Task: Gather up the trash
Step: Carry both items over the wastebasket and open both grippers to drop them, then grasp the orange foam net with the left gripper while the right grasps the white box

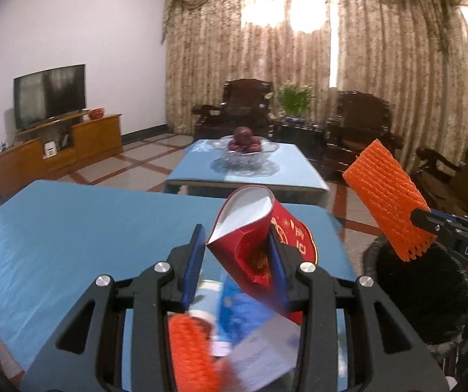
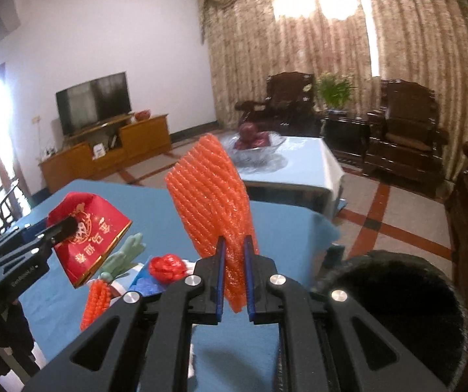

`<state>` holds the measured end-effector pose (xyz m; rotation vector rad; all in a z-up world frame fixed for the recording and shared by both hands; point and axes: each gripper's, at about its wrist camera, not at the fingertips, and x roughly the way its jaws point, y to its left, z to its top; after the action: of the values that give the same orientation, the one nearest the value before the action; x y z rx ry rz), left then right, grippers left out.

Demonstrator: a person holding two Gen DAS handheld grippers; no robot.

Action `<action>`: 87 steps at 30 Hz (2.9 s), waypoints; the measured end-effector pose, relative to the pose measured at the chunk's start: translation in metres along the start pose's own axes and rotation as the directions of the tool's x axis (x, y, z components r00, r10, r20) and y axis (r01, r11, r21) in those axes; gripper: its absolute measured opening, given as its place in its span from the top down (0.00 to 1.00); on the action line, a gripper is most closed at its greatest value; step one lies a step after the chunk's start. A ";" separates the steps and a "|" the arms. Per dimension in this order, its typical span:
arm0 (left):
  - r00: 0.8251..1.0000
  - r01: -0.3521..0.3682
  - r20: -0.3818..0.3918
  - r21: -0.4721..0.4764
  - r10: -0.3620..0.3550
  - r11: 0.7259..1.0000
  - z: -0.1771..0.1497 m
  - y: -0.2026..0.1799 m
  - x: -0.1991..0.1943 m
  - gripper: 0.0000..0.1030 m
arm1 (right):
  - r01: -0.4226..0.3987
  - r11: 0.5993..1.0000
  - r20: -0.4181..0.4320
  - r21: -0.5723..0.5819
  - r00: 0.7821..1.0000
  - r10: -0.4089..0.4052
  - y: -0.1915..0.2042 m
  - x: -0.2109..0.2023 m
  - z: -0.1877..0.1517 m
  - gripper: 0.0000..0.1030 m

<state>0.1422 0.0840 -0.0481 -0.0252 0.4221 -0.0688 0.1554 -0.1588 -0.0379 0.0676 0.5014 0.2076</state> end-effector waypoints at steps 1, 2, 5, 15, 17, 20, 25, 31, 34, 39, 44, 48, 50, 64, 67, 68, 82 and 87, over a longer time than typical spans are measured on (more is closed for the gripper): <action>1.000 0.019 0.002 0.011 -0.019 1.000 0.003 -0.011 -0.001 0.65 | 0.016 1.000 0.005 0.012 1.000 -0.016 -0.008 -0.007 0.000 0.90; 1.000 0.030 0.001 0.019 -0.030 0.999 0.003 -0.019 0.000 0.65 | 0.037 0.999 0.009 0.018 0.999 -0.037 -0.017 -0.013 -0.002 0.90; 0.996 0.087 -0.007 0.041 -0.087 0.995 0.005 -0.052 0.004 0.65 | 0.095 0.995 0.007 0.034 0.995 -0.096 -0.042 -0.027 -0.005 0.90; 0.963 0.265 -0.079 0.086 -0.259 0.960 -0.008 -0.162 0.044 0.65 | 0.263 0.959 -0.064 0.101 0.964 -0.258 -0.119 -0.039 -0.029 0.90; 0.953 0.294 -0.103 0.091 -0.284 0.952 -0.012 -0.186 0.058 0.65 | 0.284 0.952 -0.082 0.115 0.958 -0.276 -0.132 -0.039 -0.036 0.90; 0.940 0.325 -0.139 0.100 -0.310 0.940 -0.026 -0.209 0.074 0.65 | 0.318 0.938 -0.111 0.135 0.946 -0.305 -0.152 -0.038 -0.048 0.90; 0.915 0.375 -0.202 0.109 -0.349 0.920 -0.047 -0.237 0.099 0.65 | 0.377 0.914 -0.164 0.149 0.921 -0.354 -0.183 -0.031 -0.067 0.89; 0.879 0.436 -0.259 0.097 -0.400 0.895 -0.062 -0.252 0.113 0.37 | 0.450 0.878 -0.201 0.164 0.886 -0.417 -0.204 -0.033 -0.083 0.61; 0.878 0.440 -0.256 0.102 -0.404 0.892 -0.065 -0.246 0.111 0.32 | 0.480 0.860 -0.194 0.170 0.872 -0.449 -0.204 -0.041 -0.089 0.35; 0.904 0.393 -0.222 0.091 -0.366 0.915 -0.058 -0.213 0.088 0.27 | 0.480 0.859 -0.152 0.177 0.876 -0.458 -0.189 -0.049 -0.085 0.13; 0.954 0.282 -0.136 0.101 -0.268 0.954 -0.047 -0.160 0.054 0.26 | 0.407 0.902 -0.088 0.146 0.913 -0.398 -0.146 -0.048 -0.072 0.09; 0.983 0.176 -0.073 0.109 -0.169 0.978 -0.043 -0.113 0.022 0.25 | 0.320 0.936 -0.043 0.148 0.947 -0.317 -0.107 -0.043 -0.066 0.09; 0.992 0.121 -0.057 0.102 -0.116 0.987 -0.042 -0.087 0.007 0.25 | 0.271 0.951 -0.032 0.151 0.963 -0.269 -0.087 -0.039 -0.064 0.09; 0.976 -0.175 -0.128 0.036 0.178 0.984 -0.070 0.059 -0.030 0.25 | -0.014 1.000 -0.046 0.026 0.999 0.015 0.067 0.001 -0.075 0.13; 0.972 -0.193 -0.134 0.025 0.195 0.981 -0.071 0.075 -0.034 0.25 | -0.056 0.998 -0.084 -0.004 0.995 0.056 0.092 0.013 -0.085 0.18; 0.971 -0.199 -0.134 0.023 0.200 0.980 -0.072 0.076 -0.035 0.25 | -0.066 0.998 -0.097 -0.012 0.993 0.064 0.099 0.017 -0.088 0.19; 0.965 -0.218 -0.150 -0.008 0.214 0.976 -0.082 0.105 -0.033 0.25 | -0.186 0.982 -0.267 -0.029 0.948 0.172 0.141 0.066 -0.115 0.59; 0.966 -0.202 -0.164 -0.006 0.199 0.979 -0.088 0.102 -0.030 0.25 | -0.222 0.973 -0.254 -0.056 0.946 0.201 0.142 0.054 -0.114 0.63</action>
<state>0.0850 0.1869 -0.1199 0.0010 0.5865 0.1347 0.1208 -0.0073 -0.1470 0.0127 0.7345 0.4514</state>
